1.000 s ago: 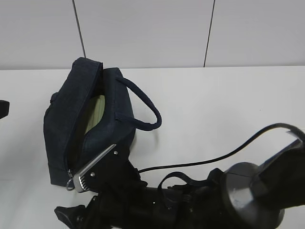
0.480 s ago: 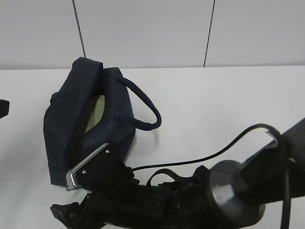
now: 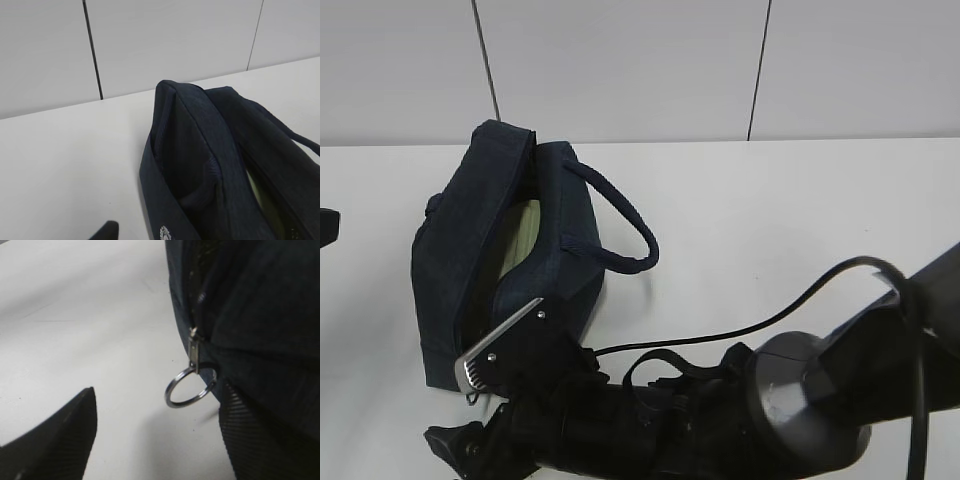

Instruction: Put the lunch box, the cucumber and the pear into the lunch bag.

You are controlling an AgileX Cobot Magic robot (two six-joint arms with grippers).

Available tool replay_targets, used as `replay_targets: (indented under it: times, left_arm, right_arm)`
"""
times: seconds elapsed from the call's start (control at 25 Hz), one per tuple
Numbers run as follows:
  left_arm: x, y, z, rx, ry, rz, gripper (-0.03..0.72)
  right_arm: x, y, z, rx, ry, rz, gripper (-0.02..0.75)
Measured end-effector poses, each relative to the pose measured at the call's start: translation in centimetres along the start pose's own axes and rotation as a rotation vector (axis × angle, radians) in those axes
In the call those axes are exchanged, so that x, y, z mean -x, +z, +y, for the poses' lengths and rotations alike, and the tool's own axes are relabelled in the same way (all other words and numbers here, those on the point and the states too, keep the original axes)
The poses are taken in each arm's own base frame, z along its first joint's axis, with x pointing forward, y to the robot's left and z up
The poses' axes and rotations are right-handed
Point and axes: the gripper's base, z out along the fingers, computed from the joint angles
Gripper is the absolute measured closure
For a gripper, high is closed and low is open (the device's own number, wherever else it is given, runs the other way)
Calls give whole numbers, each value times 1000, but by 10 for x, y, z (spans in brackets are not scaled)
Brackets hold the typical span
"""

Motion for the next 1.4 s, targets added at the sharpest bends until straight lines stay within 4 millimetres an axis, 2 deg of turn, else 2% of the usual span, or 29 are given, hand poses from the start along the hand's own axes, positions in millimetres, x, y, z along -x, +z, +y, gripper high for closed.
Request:
replay_targets:
  times: [0.72,1.08,1.4]
  left_arm:
    - [2,-6,0,3,3,-28,346]
    - [2,-6,0,3,3,-27,346]
    - [2,-6,0,3,3,-27,346]
  right_arm:
    - [4,2,2,27,-2,-27,148]
    - [-5,6,1,14,0,45,148]
    - [-4,6,-2,-12,-11,44,148]
